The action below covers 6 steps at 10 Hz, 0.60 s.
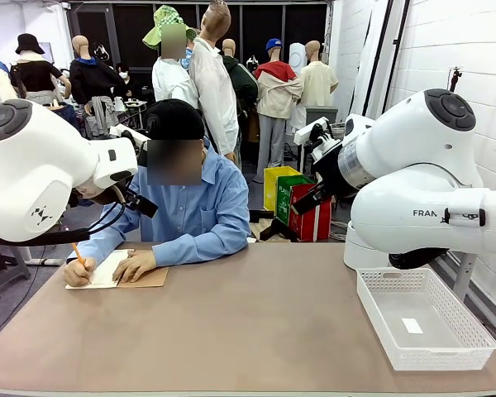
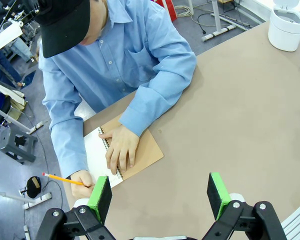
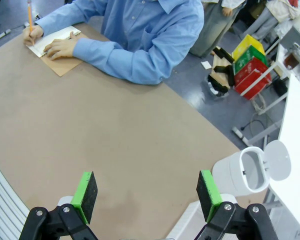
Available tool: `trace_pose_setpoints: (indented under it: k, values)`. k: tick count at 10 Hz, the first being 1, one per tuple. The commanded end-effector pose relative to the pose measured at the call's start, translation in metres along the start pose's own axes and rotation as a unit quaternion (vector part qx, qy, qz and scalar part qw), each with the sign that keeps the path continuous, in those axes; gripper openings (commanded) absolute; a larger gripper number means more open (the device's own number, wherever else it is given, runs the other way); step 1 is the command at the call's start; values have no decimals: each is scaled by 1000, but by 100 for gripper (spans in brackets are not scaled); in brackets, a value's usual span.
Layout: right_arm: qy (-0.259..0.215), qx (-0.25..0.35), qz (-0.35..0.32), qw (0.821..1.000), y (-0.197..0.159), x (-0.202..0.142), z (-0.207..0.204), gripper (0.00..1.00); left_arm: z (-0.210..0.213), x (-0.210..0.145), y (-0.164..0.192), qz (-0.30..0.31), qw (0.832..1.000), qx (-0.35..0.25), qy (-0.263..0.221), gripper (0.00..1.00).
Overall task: Sort the paper based on its condition.
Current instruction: If a person hands you a paper, place it in the Organizing basket , and if it's crumpled, put it in the Trash can.
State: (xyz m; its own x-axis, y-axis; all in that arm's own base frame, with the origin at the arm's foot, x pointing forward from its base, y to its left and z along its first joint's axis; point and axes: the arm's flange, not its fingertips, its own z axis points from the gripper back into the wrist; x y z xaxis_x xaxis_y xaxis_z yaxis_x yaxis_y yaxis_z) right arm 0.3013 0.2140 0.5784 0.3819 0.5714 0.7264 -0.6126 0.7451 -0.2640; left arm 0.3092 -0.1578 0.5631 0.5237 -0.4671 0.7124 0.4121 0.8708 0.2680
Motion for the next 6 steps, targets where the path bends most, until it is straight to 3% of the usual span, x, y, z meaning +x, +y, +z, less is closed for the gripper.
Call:
trace_pose_setpoints:
  k: [1, 6]
  values:
    - [1, -2, 1, 1000, 1, 0, 0, 100, -1, 0, 1, -6, 1000, 3, -2, 100]
    - [1, -2, 1, 1000, 1, 0, 0, 100, -1, 0, 1, -6, 1000, 3, -2, 100]
